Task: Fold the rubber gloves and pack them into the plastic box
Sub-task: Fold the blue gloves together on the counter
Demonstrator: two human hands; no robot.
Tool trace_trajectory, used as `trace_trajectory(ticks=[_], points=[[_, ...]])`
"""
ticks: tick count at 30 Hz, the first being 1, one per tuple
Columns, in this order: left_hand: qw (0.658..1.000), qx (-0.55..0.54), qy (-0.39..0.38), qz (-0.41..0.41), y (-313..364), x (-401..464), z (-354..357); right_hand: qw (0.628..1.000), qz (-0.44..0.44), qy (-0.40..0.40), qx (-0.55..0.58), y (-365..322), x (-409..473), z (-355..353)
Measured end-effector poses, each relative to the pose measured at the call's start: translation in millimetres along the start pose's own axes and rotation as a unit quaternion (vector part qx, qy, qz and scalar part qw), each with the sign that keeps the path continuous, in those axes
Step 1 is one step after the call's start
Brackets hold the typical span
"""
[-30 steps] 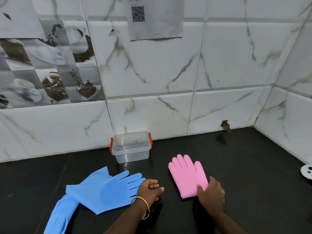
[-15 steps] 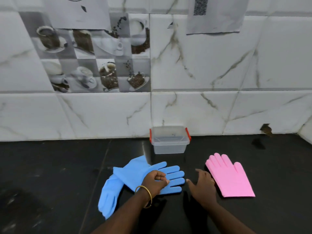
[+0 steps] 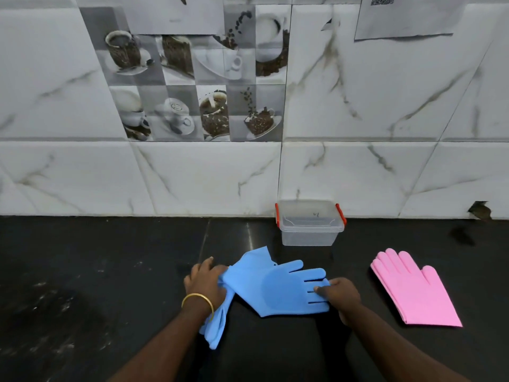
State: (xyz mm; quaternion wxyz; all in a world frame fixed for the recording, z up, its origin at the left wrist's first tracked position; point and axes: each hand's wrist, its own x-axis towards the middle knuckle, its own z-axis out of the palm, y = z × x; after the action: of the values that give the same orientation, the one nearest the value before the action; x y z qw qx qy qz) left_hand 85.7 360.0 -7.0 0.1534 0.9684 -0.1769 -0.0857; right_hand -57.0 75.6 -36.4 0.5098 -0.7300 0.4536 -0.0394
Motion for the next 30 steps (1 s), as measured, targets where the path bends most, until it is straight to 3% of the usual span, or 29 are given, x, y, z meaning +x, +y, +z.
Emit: trace_trajectory(ticks=[6,11,14,18,20,22,25,28,30], points=[[0.995,0.061,0.006,0.082,7,19,-12,0.995,-0.055,0.030,0.076,2,-11,-8],[0.971,-0.116,-0.048,0.205,20,23,-35,0.987,-0.062,-0.004,0.151,-1,-19,-31],[0.922,-0.307,-0.100,0.212,31,22,-41,0.971,-0.047,-0.020,0.232,-2,-23,-53],[0.815,-0.555,-0.138,0.091,49,22,-45,0.952,-0.064,-0.024,0.299,-2,-24,-90],[0.778,-0.610,-0.145,0.041,56,20,-37,0.949,-0.068,-0.009,0.308,6,-22,-105],[0.791,-0.598,-0.127,-0.023,62,14,-15,0.959,-0.052,0.020,0.280,21,-17,-113],[0.840,-0.508,-0.149,-0.121,62,-7,27,0.981,-0.022,0.047,0.185,48,-12,-111],[0.881,-0.431,-0.147,-0.128,55,-19,50,0.994,-0.030,0.077,0.069,61,-12,-107],[0.893,-0.412,-0.135,-0.123,55,-20,49,0.992,-0.088,0.089,-0.007,60,-17,-106]])
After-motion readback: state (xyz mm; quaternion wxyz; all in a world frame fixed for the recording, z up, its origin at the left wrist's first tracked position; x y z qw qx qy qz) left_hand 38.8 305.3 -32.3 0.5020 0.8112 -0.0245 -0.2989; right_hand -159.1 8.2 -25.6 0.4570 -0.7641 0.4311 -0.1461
